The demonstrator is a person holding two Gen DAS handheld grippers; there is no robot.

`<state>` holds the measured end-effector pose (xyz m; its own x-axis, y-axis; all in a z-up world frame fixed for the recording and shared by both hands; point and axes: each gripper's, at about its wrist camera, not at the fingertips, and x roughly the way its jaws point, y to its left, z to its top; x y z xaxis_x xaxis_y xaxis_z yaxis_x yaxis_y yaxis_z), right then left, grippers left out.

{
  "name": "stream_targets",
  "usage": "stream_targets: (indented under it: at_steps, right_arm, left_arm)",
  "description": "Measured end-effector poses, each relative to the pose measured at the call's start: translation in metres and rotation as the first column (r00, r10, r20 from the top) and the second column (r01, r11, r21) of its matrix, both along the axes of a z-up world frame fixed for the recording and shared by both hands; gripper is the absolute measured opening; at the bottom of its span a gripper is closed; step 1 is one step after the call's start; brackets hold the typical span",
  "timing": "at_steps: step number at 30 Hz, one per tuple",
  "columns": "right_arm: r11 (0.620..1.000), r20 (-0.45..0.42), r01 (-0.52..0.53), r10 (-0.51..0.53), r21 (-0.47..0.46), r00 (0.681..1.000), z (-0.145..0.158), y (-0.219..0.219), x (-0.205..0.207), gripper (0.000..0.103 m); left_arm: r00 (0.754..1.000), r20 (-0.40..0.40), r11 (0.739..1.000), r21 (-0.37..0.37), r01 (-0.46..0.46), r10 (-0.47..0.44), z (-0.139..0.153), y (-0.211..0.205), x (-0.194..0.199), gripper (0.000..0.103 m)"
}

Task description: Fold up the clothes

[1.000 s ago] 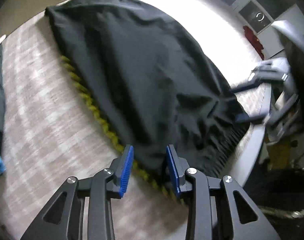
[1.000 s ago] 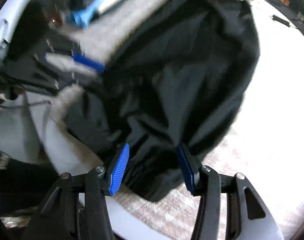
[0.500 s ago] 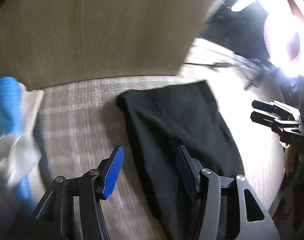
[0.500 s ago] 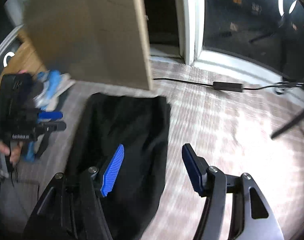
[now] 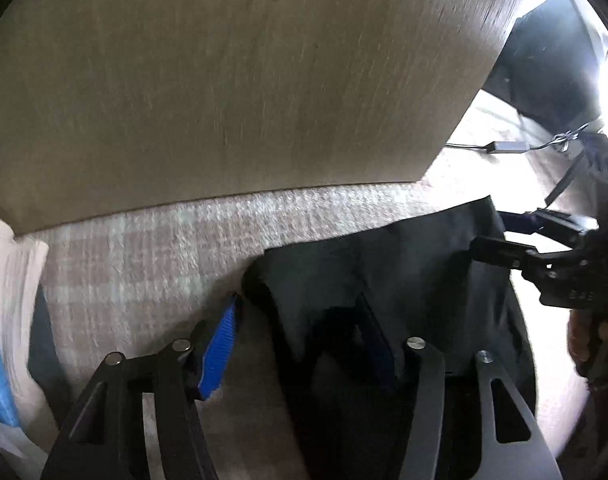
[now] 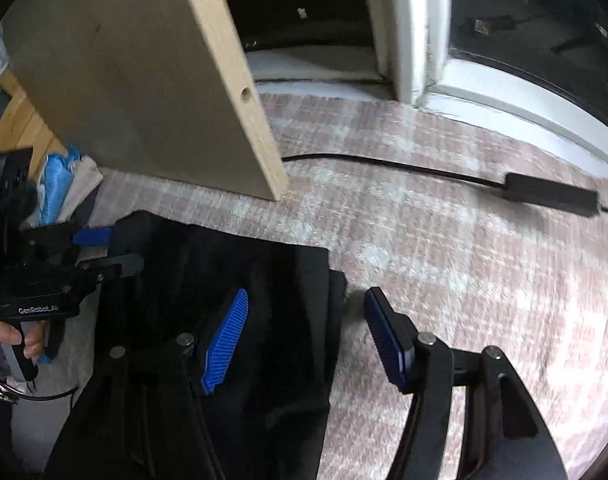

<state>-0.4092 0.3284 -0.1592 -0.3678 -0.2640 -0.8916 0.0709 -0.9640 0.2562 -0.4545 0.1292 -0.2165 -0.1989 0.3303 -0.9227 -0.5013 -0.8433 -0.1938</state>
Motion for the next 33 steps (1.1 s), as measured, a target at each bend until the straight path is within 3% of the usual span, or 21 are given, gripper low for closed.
stream_targets:
  at_steps: [2,4,5,6,8,12,17,21,25,26,28,33]
  right_arm:
    - [1.0,-0.008,-0.014,0.015,0.013,1.0,-0.002,-0.005,-0.006,0.06]
    - [0.999,-0.018,-0.029,0.029,0.023,0.999,-0.002,-0.009,-0.009,0.06]
    - [1.0,-0.024,-0.028,0.029,0.012,0.999,0.0,-0.01,-0.008,0.053]
    - [1.0,-0.029,-0.028,0.028,0.002,0.999,0.002,-0.01,-0.007,0.033]
    - [0.999,-0.041,-0.027,0.026,-0.019,0.999,0.005,-0.01,-0.005,0.009]
    - [0.998,-0.068,-0.026,0.022,-0.06,0.997,0.014,-0.011,0.001,0.008]
    - [0.994,-0.183,-0.053,0.034,-0.099,0.983,0.068,-0.017,0.044,0.008]
    - [0.987,-0.266,-0.106,0.072,-0.117,0.961,0.109,-0.024,0.109,0.008]
    - [0.981,-0.314,-0.189,0.164,-0.052,0.935,0.132,-0.059,0.194,0.008]
    - [0.978,-0.324,-0.206,0.187,-0.027,0.928,0.132,-0.067,0.213,0.008]
    - [0.973,-0.334,-0.228,0.227,0.037,0.915,0.128,-0.082,0.258,0.008]
    - [0.978,-0.284,-0.2,0.206,0.049,0.937,0.091,-0.1,0.326,0.008]
  left_arm:
    - [1.0,-0.017,1.0,-0.007,0.004,-0.004,-0.001,0.003,0.001,0.043]
    - [1.0,-0.024,1.0,-0.005,0.003,-0.003,-0.003,0.005,0.001,0.027]
    - [1.0,-0.031,1.0,-0.013,0.001,-0.001,-0.003,0.005,0.001,0.023]
    - [0.999,-0.033,1.0,-0.014,0.002,-0.002,-0.004,0.005,0.001,0.012]
    - [1.0,-0.017,1.0,0.015,0.013,-0.013,-0.005,0.003,0.001,0.006]
    - [0.998,-0.046,0.996,0.082,0.045,-0.042,0.013,-0.007,0.012,0.005]
    - [0.989,-0.114,0.982,0.155,0.111,-0.093,0.057,-0.031,0.047,0.005]
    - [0.975,-0.164,0.963,0.2,0.179,-0.148,0.098,-0.058,0.097,0.005]
    - [0.95,-0.215,0.944,0.193,0.268,-0.226,0.124,-0.088,0.177,0.005]
    - [0.941,-0.227,0.938,0.182,0.296,-0.252,0.139,-0.097,0.194,0.005]
    - [0.925,-0.238,0.929,0.153,0.337,-0.296,0.137,-0.106,0.235,0.005]
    - [0.919,-0.199,0.917,0.147,0.37,-0.339,0.113,-0.124,0.313,0.005]
